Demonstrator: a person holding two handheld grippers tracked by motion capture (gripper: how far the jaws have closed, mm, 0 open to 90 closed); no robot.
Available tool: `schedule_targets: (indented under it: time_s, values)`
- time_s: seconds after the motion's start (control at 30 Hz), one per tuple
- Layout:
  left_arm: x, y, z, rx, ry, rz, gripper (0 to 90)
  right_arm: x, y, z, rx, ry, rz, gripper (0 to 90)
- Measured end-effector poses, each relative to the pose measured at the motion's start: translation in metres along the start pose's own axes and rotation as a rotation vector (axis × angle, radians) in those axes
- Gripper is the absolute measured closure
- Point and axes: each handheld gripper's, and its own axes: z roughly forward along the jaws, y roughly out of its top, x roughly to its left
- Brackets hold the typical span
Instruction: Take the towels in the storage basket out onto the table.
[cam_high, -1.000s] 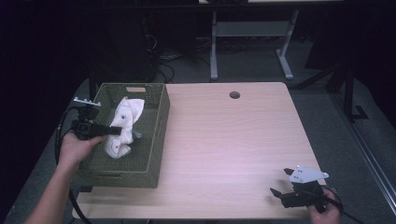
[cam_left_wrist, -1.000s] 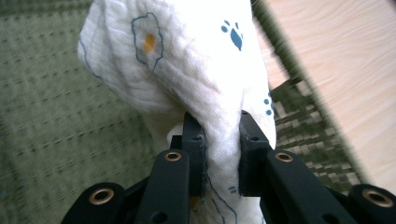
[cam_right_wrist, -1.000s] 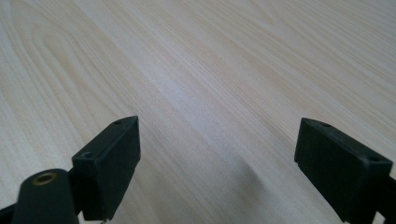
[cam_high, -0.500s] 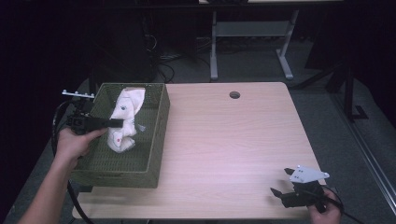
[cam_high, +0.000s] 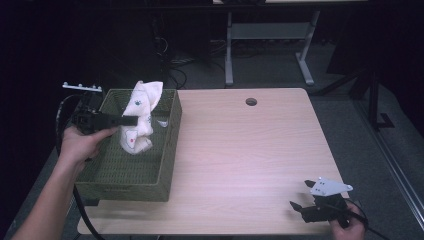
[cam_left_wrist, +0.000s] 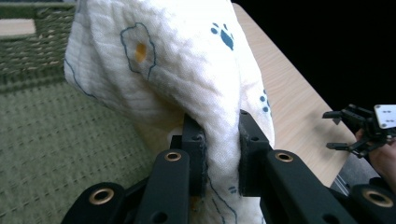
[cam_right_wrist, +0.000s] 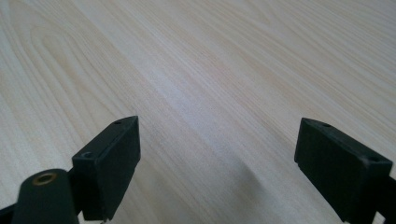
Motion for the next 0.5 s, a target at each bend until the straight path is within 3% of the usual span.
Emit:
schedule_targets:
  time_s: [0.5]
  values:
    - [-0.023,0.015,0.011,0.017,-0.034,0.050,76.9,-0.001,0.000,0.000,0.000,-0.001,-0.006,14.0]
